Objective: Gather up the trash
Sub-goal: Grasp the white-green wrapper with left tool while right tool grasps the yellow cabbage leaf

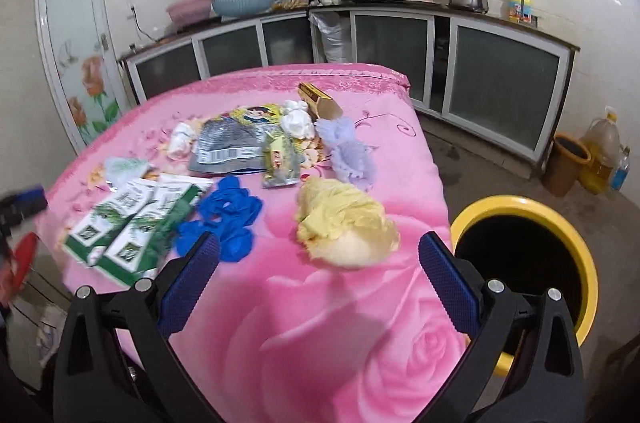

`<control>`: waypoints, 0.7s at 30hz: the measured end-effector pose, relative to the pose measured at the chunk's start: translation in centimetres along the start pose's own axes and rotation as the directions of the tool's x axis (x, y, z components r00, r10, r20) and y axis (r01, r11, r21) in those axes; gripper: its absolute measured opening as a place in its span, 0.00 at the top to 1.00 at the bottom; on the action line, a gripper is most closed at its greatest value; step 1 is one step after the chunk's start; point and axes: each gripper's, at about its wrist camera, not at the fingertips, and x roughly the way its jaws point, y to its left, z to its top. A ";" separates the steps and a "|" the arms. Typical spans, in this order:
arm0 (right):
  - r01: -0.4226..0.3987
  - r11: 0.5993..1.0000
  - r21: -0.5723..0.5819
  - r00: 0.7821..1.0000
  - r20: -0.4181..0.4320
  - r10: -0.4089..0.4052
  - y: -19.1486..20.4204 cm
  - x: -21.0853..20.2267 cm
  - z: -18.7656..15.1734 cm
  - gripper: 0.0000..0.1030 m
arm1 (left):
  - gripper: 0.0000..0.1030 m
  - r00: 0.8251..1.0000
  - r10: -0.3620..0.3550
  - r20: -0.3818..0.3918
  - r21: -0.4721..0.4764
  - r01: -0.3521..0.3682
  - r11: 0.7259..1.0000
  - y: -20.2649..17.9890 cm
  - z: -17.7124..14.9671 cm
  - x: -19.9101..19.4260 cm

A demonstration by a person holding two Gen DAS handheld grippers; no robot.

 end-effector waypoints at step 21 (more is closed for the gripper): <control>0.029 0.999 -0.017 0.991 -0.127 -0.031 -0.8 7.4 2.4 0.07 | 0.08 0.975 -0.042 -0.218 -0.061 0.029 0.998 4.0 7.0 15.1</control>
